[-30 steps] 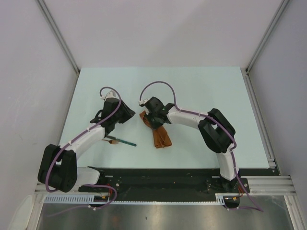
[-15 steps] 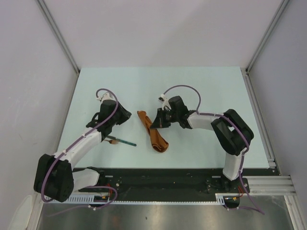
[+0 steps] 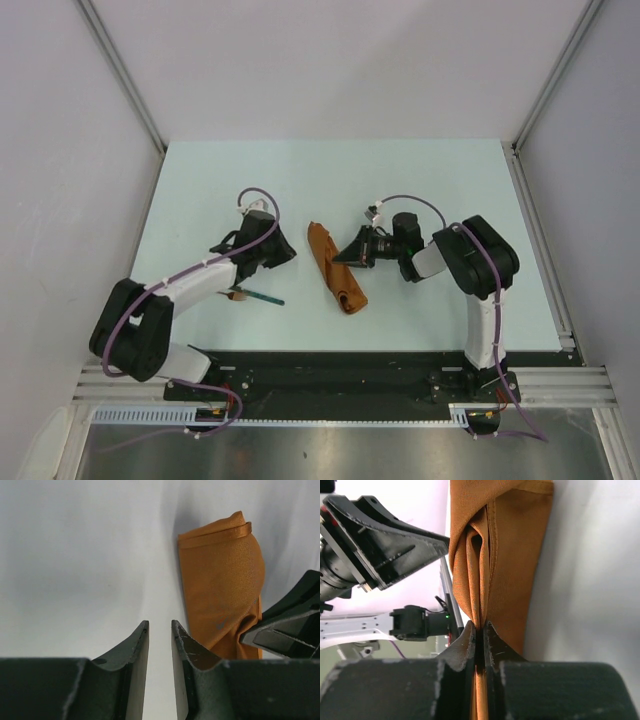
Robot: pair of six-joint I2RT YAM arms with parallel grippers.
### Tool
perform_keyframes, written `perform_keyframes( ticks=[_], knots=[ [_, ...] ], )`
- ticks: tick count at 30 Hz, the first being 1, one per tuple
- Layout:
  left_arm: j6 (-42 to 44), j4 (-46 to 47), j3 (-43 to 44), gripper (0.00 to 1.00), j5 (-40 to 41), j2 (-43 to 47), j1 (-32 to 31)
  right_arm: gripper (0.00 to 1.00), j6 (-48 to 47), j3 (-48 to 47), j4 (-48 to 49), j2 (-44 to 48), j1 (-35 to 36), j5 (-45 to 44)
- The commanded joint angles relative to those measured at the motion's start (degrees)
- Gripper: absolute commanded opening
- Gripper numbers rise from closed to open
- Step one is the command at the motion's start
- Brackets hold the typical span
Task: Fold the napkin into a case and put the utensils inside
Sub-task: Turn over the smaller rectangle-folded napkin at the center of the board.
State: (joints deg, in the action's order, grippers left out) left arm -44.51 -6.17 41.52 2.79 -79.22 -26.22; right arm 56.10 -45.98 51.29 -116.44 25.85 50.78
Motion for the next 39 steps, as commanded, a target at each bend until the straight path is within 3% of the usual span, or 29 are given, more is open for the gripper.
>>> perform_keyframes(
  ticks=[1,6,9,15,16,22,31,39],
  knots=[
    [0.66,3.27,4.71,0.29,-1.91,-3.74,-1.99,0.13,4.46,1.5,11.73,-2.21,-2.73,5.2],
    [0.65,4.23,7.26,0.28,-2.35,-6.65,-4.19,0.27,2.62,4.58,11.29,-2.12,-7.29,6.17],
    [1.18,4.5,9.02,0.28,-5.06,-9.1,-4.81,0.37,-2.89,5.37,5.51,-0.55,-9.58,5.99],
    [2.15,10.56,10.34,0.3,-11.74,-12.36,-5.86,0.55,-24.92,0.21,-26.8,8.85,-12.48,-1.9],
    [2.15,10.92,10.69,0.3,-13.4,-12.8,-6.04,0.56,-27.77,-1.21,-36.77,11.74,-12.49,-4.01],
    [2.15,13.55,13.67,0.3,-19.12,-17.54,-6.83,0.56,-36.66,-5.53,-58.99,20.89,-9.08,-20.18],
    [2.94,14.09,14.99,0.36,-18.25,-22.28,-7.18,0.56,-35.97,-0.87,-62.28,28.11,0.95,-30.91],
    [5.48,4.87,22.63,0.35,-16.77,-28.53,-7.09,0.56,-34.74,5.71,-60.52,31.28,5.26,-37.69]
  ],
)
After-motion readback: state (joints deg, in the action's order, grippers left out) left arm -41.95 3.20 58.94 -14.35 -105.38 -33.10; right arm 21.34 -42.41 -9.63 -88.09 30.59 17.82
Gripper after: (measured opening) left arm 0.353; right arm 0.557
